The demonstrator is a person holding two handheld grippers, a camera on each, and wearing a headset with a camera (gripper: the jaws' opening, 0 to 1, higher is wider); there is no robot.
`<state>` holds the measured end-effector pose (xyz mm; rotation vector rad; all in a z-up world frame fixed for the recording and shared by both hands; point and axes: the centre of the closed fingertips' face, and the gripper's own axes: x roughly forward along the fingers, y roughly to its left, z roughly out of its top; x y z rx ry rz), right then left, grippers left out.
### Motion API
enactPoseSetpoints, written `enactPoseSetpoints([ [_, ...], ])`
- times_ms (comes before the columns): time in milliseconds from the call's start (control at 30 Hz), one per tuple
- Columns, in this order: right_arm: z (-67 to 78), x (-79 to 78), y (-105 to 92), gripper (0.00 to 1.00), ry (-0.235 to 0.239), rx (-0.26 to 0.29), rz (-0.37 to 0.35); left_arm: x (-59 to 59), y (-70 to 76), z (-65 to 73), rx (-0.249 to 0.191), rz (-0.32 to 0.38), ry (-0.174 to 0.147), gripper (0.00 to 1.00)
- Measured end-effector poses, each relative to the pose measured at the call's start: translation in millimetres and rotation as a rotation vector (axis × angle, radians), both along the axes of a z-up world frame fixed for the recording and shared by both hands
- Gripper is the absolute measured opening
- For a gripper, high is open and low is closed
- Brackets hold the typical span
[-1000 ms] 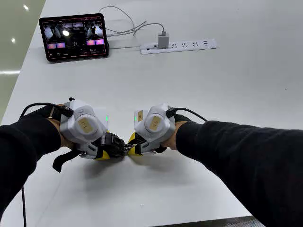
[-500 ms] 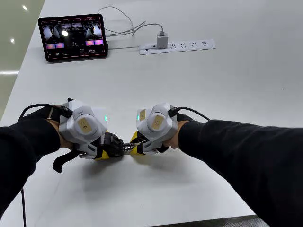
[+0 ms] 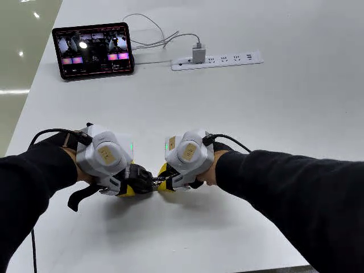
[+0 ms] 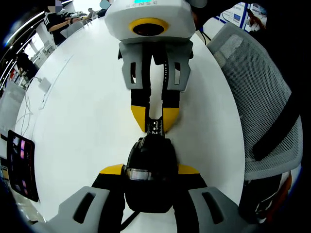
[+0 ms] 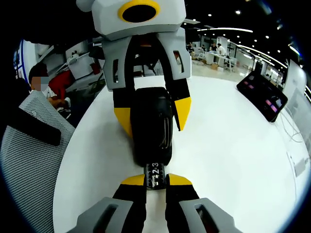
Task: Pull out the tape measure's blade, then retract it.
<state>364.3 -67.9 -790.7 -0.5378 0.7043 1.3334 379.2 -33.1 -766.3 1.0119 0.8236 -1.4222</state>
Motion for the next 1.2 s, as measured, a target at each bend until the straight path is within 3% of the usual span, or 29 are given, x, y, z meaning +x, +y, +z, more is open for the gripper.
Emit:
enactPoseSetpoints([
  [500, -0.6, -0.8, -8.0, 0.1, 0.007, 0.009, -0.028, 0.2, -1.1, -0.1, -0.026, 0.015, 0.019, 0.32],
  [1200, -2.4, -3.8, -32.1, 0.1, 0.006, -0.004, -0.03, -1.8, -2.5, 1.2, -0.018, 0.017, 0.019, 0.32],
])
